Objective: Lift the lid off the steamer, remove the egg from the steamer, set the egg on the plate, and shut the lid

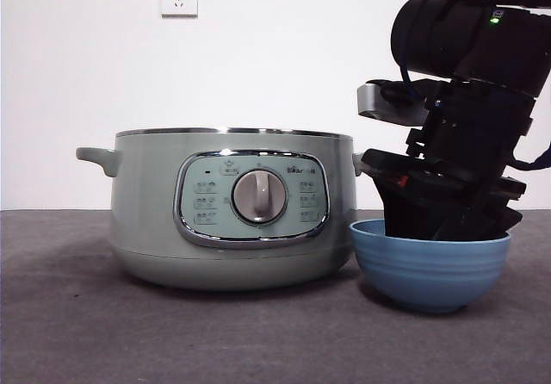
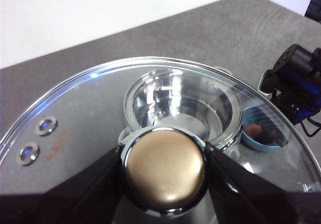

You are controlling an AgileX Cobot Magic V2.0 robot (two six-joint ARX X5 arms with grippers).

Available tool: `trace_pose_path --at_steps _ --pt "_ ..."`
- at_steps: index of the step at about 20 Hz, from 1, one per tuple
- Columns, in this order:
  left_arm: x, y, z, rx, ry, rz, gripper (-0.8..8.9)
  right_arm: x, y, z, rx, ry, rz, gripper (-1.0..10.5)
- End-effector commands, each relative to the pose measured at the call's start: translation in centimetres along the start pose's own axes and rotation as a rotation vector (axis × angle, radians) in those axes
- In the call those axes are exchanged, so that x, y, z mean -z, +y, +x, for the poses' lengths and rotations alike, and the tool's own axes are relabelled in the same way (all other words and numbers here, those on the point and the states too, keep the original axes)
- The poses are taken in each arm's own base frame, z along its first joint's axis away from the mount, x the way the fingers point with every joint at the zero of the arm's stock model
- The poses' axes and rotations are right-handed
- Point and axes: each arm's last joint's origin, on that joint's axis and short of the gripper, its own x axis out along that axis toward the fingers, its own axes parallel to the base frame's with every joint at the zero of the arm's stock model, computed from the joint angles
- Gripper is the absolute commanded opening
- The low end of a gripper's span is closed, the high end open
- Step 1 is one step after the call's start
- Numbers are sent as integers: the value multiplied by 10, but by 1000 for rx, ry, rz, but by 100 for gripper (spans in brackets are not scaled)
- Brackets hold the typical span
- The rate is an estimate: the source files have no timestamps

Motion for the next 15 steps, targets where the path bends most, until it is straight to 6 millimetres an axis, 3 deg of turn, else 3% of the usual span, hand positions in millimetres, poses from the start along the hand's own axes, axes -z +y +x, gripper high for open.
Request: trace_pose_path --at_steps 1,4,7,11,15 --pt "-12 -1 8 9 -43 4 -9 3 0 5 -1 26 1 411" --pt "-26 -3 36 38 -45 21 -8 -1 1 -9 0 -29 -7 446" --pt "-38 -6 71 86 -26 24 -8 -5 4 -39 0 -141 -20 446" --pt "-48 -9 123 100 -1 25 -8 1 11 -101 1 -367 -43 446" --pt "-51 -14 170 142 24 25 -9 22 17 -160 3 -586 -57 445"
